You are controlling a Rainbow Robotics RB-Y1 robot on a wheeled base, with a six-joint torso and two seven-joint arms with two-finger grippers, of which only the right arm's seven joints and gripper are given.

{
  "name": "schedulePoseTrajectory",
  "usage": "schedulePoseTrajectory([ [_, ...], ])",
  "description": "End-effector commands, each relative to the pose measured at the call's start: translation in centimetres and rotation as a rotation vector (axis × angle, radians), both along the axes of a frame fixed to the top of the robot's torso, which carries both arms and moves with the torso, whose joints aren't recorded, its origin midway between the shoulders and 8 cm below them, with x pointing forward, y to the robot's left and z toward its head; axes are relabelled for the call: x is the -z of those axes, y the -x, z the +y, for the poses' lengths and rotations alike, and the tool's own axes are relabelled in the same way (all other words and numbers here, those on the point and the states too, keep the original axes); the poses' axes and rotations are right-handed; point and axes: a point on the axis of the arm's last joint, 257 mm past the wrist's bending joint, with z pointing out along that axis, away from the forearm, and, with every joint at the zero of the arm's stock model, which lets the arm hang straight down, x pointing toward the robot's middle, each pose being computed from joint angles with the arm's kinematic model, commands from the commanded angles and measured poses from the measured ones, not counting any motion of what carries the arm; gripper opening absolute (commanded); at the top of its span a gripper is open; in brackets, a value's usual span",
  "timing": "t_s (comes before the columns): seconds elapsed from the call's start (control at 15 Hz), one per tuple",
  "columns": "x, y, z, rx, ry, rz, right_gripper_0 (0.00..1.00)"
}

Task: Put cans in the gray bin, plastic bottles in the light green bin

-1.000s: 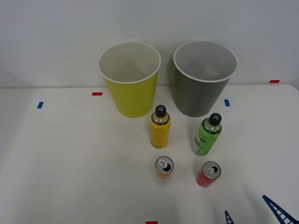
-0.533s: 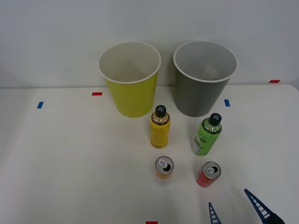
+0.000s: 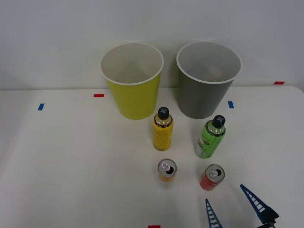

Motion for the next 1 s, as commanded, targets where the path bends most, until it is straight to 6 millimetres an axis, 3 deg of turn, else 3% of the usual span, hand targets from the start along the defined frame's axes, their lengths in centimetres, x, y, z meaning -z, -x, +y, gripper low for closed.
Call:
schedulePoseTrajectory([
  [0.07,0.7,0.0,1.0,-0.007,-0.056,0.041,1.00],
  [0.4,0.1,-3.2,1.3,-0.016,-0.032,0.024,1.00],
  [1.0,0.3,-6.7,4.0,-0.025,-0.029,0.054,1.00],
])
